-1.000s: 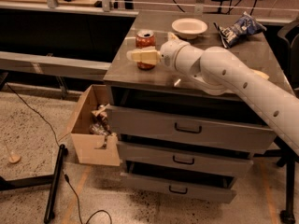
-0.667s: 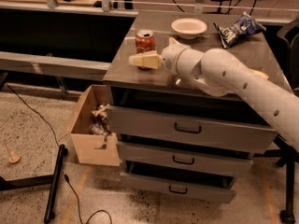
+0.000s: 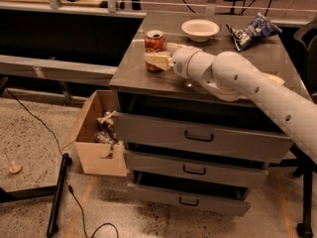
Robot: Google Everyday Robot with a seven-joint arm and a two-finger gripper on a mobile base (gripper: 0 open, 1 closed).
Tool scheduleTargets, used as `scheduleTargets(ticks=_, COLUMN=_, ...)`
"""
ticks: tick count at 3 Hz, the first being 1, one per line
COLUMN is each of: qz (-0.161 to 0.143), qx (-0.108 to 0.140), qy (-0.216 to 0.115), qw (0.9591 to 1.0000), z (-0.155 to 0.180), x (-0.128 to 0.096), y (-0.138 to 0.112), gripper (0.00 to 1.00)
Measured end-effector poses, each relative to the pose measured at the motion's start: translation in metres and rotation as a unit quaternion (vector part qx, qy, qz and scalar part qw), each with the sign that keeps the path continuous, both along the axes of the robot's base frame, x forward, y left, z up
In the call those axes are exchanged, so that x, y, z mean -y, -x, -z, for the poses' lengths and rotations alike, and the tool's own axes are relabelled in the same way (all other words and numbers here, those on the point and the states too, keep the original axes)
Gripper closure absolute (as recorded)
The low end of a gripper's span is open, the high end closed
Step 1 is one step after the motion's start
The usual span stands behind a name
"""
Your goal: Place coke can into paper bowl
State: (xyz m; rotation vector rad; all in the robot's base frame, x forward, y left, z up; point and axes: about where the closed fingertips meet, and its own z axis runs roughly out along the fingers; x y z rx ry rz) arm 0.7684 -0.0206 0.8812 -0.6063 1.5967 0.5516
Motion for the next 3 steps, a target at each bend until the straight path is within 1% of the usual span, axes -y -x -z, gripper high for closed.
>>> scheduleTargets(ticks=2, qz=-0.006, qx=0.011, qy=-0.033, qw=0.9994, z=-0.004, x=-0.017, y=-0.017, gripper=0.85)
scheduleTargets(ticks=3, qz=0.037, qx=0.025, qy=-0.036, qw=0.9983, z=-0.020, x=0.011, y=-0.029, gripper=1.00)
